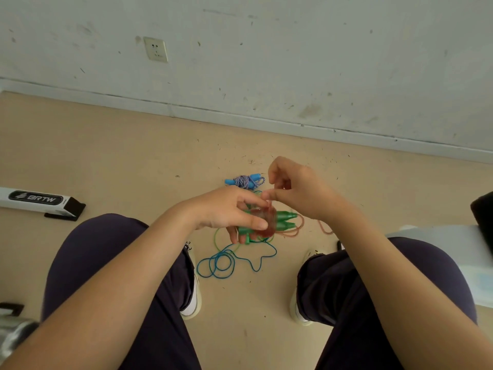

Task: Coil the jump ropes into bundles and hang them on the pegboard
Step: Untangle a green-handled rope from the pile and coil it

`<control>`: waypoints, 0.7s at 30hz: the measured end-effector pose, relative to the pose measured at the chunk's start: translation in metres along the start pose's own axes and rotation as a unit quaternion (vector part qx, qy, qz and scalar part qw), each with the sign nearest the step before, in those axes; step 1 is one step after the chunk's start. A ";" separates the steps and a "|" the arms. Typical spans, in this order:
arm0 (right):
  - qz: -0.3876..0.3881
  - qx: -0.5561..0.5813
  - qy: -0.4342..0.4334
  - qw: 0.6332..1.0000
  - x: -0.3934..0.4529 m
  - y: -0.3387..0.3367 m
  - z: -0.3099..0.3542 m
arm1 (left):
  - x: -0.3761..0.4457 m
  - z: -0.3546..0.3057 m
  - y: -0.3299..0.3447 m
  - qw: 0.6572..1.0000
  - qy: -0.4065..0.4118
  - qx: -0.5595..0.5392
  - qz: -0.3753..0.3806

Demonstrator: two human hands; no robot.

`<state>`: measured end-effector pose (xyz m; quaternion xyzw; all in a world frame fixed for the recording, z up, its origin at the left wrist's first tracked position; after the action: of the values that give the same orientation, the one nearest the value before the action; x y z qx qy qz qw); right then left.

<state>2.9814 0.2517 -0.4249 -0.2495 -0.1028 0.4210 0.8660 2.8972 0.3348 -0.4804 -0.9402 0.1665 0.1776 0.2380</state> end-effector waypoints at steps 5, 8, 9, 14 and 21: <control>-0.027 0.032 -0.009 0.999 0.000 -0.007 0.000 | 0.002 -0.003 -0.002 0.998 0.009 -0.056 -0.027; -0.053 0.038 -0.014 0.998 0.000 -0.008 -0.001 | 0.004 -0.003 -0.003 0.996 0.008 -0.065 -0.058; -0.062 0.048 -0.012 0.997 0.000 -0.009 -0.003 | 0.005 -0.002 -0.005 0.995 0.006 -0.065 -0.070; -0.081 0.056 -0.009 0.995 0.003 -0.010 -0.006 | 0.005 0.000 -0.010 0.994 0.015 -0.076 -0.081; -0.060 0.108 -0.008 0.992 0.003 -0.010 -0.010 | 0.000 0.000 -0.023 0.989 0.023 -0.072 -0.129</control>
<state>2.9932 0.2456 -0.4283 -0.1439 -0.0786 0.3790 0.9108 2.9062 0.3544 -0.4713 -0.9723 0.0364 0.1358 0.1866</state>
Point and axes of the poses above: each hand's wrist, its own x-axis towards the middle knuckle, its own y-axis out of the palm, z = x × y, the point moved 9 cm from there along x, towards the middle knuckle, and after that the axes turned 12 degrees about x, right-handed, at the moved point
